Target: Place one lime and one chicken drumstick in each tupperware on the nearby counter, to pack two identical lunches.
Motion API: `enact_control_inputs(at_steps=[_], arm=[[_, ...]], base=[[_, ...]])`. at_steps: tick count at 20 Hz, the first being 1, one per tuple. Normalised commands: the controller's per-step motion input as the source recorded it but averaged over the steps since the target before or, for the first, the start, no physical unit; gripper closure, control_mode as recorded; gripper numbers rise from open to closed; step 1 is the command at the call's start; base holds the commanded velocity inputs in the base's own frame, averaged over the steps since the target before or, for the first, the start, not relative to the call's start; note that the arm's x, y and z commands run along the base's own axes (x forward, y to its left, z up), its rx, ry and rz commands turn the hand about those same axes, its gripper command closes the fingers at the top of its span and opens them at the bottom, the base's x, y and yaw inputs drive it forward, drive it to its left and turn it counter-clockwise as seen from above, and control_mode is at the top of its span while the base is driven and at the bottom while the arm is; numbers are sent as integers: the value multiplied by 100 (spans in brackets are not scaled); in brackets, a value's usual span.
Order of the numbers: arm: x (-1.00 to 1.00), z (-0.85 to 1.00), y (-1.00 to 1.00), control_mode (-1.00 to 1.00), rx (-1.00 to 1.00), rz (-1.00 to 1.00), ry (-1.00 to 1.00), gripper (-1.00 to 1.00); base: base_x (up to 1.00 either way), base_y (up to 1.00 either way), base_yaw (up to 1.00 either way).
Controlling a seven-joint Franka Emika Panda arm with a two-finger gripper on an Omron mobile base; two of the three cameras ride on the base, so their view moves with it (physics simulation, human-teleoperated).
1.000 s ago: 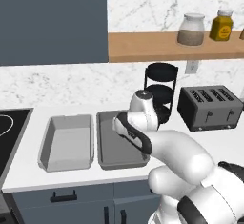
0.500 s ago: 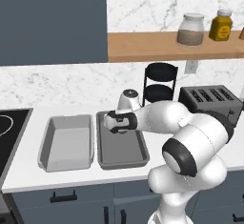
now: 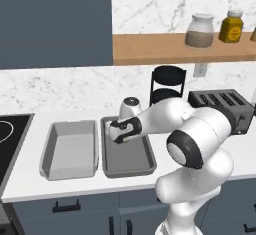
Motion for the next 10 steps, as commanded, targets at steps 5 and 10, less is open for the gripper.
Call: enact_control_inputs(at_steps=[5, 10], arm=[[-13, 26, 0, -100, 0, -6, -12, -100], [-40, 65, -7, -100, 0, -6, -17, -100]], base=[[0, 0, 0], [0, 0, 0]])
